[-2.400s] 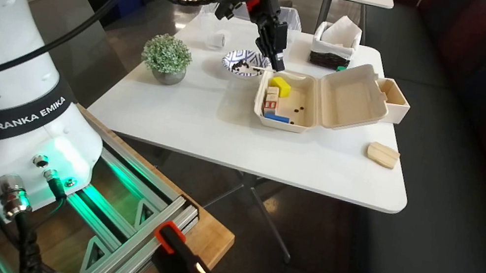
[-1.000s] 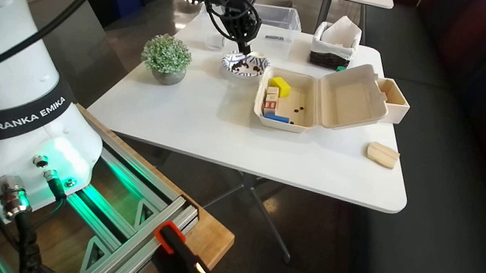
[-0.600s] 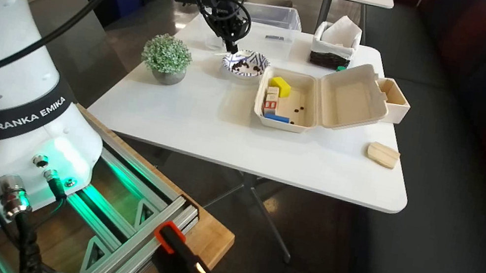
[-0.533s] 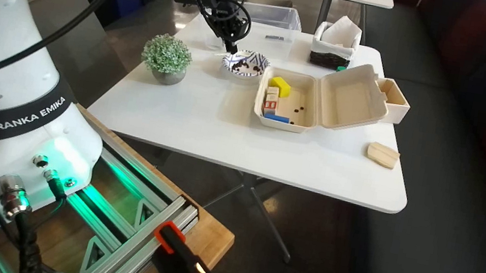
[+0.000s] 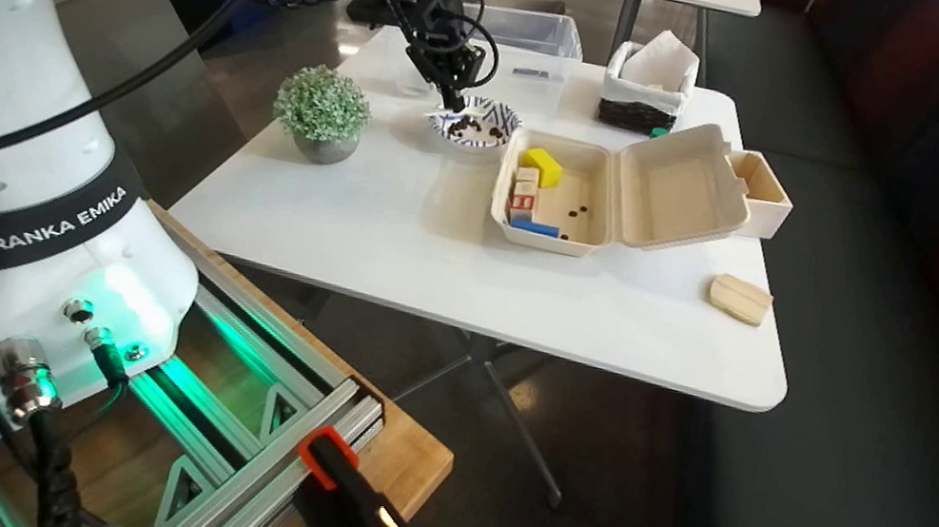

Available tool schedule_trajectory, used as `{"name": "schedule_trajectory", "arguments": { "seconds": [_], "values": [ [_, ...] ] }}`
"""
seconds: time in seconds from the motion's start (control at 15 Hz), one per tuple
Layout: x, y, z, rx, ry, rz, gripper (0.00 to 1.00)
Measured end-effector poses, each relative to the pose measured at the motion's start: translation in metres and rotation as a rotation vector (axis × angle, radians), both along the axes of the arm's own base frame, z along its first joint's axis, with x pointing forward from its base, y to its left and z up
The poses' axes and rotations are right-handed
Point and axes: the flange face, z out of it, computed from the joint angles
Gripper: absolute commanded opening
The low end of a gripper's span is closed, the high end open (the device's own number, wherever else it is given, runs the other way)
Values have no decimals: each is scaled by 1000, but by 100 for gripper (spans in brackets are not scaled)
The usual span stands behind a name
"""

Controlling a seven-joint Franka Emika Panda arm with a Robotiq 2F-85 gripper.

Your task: Use the spoon to scoop some beans from the bowl into the takeaway pack

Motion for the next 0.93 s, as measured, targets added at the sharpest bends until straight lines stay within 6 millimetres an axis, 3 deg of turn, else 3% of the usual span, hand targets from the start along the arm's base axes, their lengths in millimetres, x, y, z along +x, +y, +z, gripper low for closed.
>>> {"name": "schedule_trajectory", "arguments": {
  "seconds": [0.33, 0.6, 0.8, 0.93],
  "values": [
    [12, -1, -8, -14, -5, 24, 70],
    [11, 10, 8, 23, -20, 5, 99],
    [2, 6, 33, 74, -30, -88, 100],
    [-5, -10, 53, 113, -45, -174, 100]
  ]
}}
